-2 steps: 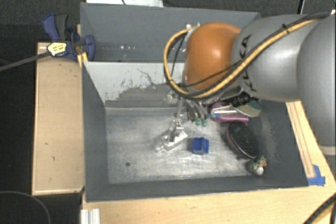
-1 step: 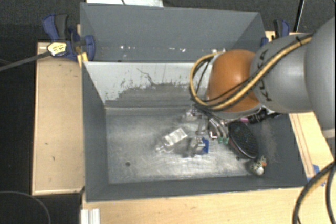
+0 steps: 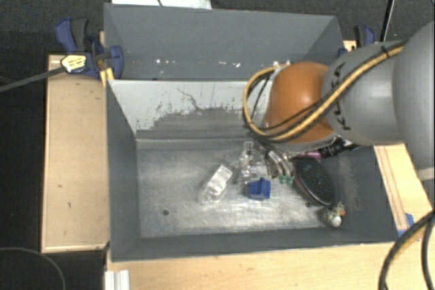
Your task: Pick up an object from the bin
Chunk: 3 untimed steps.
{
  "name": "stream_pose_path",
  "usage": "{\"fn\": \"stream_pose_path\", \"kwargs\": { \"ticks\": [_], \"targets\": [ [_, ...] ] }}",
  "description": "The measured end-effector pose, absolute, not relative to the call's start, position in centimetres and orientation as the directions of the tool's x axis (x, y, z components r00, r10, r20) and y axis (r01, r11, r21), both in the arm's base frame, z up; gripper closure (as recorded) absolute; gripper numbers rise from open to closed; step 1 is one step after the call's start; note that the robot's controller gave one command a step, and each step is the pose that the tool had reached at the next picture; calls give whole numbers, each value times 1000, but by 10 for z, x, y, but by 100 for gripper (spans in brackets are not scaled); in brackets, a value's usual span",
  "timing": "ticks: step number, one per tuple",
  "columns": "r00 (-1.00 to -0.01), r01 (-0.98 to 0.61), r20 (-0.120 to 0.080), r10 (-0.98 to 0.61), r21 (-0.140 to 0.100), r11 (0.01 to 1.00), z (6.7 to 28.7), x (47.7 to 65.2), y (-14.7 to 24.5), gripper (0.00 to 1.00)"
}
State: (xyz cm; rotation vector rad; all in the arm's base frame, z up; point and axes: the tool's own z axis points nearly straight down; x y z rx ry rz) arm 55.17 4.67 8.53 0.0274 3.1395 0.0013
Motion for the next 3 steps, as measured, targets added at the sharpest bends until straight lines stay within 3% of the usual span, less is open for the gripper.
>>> {"fn": "stream_pose_path", "kwargs": {
  "ticks": [1,2,3],
  "targets": [
    [-1000,21,-2,21,1,1000,85,552,47,0],
    [-989,145,-4,145,2,989,83,566,76,0],
    [-989,148,-4,148,2,989,83,566,75,100]
  ]
}}
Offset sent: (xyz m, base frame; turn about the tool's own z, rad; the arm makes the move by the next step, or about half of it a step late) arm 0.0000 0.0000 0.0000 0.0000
